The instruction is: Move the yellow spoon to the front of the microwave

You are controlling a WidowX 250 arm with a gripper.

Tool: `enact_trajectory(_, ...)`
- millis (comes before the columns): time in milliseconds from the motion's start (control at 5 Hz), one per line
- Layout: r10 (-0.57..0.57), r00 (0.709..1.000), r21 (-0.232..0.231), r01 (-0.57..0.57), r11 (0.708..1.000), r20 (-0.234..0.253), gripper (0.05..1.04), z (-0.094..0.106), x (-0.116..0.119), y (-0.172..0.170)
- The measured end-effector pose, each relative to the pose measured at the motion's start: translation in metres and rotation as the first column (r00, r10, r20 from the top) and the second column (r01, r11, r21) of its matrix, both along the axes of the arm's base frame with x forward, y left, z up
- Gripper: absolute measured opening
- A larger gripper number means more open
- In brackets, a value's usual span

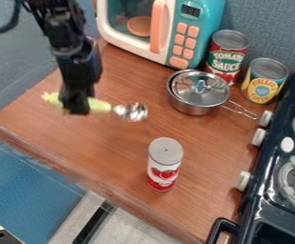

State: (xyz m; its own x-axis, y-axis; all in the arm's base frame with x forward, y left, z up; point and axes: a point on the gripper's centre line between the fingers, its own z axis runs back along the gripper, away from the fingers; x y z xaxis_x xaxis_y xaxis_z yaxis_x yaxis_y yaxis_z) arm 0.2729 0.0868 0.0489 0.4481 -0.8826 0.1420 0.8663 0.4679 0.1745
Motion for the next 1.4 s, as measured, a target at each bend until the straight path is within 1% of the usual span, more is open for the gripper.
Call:
enact_trajectory(200, 0.247, 0.968, -0.007, -0.247, 0.969, -0.038, 0.388, 0.011, 0.004, -0.004)
enact_trajectory(400, 0.481, 0.875, 0.036, -0.48, 0.877, -0.052, 0.388, 0.014, 0.02, -0.005)
enact_trajectory(600, 0.679, 0.73, 0.08, -0.674, 0.735, -0.085, 0.388, 0.005, 0.043, 0.0)
enact_trajectory(800, 0.824, 0.553, 0.05, -0.826, 0.562, -0.119, 0.388, -0.003, 0.056, 0.009)
enact_trajectory(1000, 0.909, 0.382, 0.016, -0.921, 0.389, -0.166, 0.388, -0.015, 0.065, 0.031)
enact_trajectory(1200, 0.916, 0.36, 0.016, -0.929, 0.369, -0.175, 0.388, -0.03, 0.08, 0.041)
enact_trajectory(1400, 0.919, 0.349, 0.018, -0.934, 0.358, -0.182, 0.388, -0.039, 0.093, 0.049)
